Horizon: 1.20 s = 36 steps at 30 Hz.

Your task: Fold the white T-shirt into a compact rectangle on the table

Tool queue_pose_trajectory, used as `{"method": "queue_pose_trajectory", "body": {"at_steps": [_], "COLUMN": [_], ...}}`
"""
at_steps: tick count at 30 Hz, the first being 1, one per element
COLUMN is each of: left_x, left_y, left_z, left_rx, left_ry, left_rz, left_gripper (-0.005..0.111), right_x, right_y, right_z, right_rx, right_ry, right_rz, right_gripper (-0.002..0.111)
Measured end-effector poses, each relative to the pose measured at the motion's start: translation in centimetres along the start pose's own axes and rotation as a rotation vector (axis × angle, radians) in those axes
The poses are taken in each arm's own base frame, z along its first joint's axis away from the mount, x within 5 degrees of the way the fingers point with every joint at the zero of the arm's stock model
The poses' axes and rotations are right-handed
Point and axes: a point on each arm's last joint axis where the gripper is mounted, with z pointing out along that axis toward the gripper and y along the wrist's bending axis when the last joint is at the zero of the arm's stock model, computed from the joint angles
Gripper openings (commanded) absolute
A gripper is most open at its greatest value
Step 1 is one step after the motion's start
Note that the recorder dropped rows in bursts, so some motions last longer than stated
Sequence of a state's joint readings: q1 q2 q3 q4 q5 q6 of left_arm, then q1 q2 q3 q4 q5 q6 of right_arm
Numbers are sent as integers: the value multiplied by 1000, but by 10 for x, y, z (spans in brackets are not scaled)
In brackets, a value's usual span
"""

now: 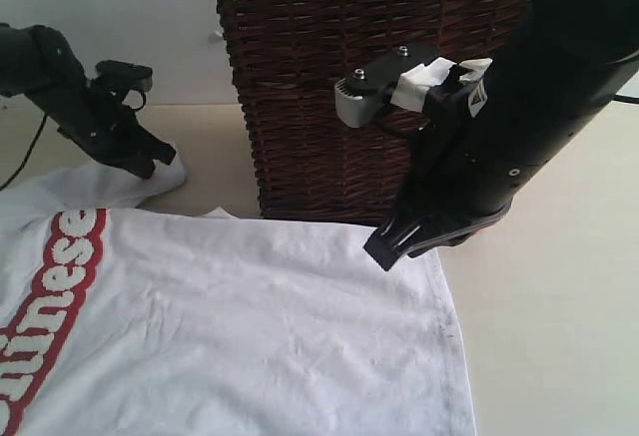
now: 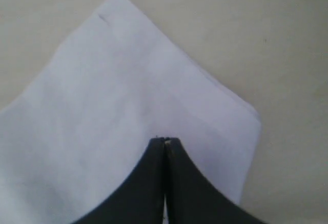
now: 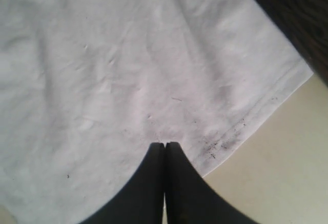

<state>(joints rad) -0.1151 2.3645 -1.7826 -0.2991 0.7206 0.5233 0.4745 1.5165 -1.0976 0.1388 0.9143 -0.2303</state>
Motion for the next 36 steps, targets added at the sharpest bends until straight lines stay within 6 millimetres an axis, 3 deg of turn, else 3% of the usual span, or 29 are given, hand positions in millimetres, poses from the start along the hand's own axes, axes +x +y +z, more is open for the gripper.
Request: {"method": "queue_pose_trajectory", "body": {"at_steps": [4, 10, 15, 22, 28, 32, 36], "left_x": [2, -10, -16, -16, -20, -32, -25], "left_y": [0, 12, 33, 36, 30, 29, 42], "left_z": [11, 24, 28, 25, -5, -58, -111], "left_rx": [16, -51, -86, -82, -56, -75, -98], "left_ry": [-14, -115, -168, -160, -112, -134, -102], "left_rz": [1, -35, -143, -165, -166, -140, -98], "left_gripper": [0, 0, 0, 0, 0, 0, 0], "right_x": [0, 0, 0, 0, 0, 0, 0], "right_y": [0, 0, 0, 0, 0, 0, 0], "right_z": [0, 0, 0, 0, 0, 0, 0], "right_rx": [0, 0, 0, 0, 0, 0, 0], "right_ry": [0, 0, 0, 0, 0, 0, 0], "right_rz": [0, 0, 0, 0, -2, -19, -49], "right_gripper": [0, 0, 0, 0, 0, 2, 13]}}
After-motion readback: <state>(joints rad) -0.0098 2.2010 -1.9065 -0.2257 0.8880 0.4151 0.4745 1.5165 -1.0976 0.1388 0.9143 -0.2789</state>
